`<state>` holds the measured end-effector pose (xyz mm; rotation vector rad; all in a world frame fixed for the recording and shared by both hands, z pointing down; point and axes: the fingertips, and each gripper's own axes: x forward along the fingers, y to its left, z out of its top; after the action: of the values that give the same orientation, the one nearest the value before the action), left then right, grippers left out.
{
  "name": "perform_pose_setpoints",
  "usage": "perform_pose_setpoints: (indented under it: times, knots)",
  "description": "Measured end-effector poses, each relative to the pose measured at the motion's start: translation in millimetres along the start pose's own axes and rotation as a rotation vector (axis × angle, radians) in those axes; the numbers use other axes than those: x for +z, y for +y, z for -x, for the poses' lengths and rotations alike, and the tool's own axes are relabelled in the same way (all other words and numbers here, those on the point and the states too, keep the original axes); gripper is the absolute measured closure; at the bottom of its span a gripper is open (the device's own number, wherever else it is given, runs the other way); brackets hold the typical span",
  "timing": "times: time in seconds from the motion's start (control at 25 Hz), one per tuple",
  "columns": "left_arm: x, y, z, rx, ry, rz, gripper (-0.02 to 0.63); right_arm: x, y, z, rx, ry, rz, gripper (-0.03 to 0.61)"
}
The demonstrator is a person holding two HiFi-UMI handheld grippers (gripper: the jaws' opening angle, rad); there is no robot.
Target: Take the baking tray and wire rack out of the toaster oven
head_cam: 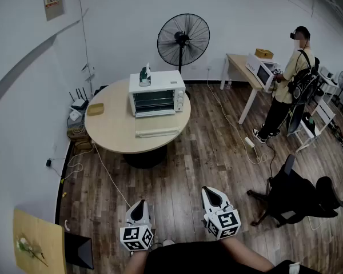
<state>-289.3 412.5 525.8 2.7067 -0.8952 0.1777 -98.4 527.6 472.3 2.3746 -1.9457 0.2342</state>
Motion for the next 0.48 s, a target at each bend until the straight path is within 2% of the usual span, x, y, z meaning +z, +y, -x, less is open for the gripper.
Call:
perform_pose_setpoints:
  times: [0.28,0.48]
  knots:
    - [-3,10,2,-0.020,0.004,-0.023,0.592,-12,27,-7,0.050,0.016,-0.023,0.589]
    - [-15,23,3,-0.019,0.017,0.017,0.592,-34,32,2,0.035,0.073,-0.016,0.589]
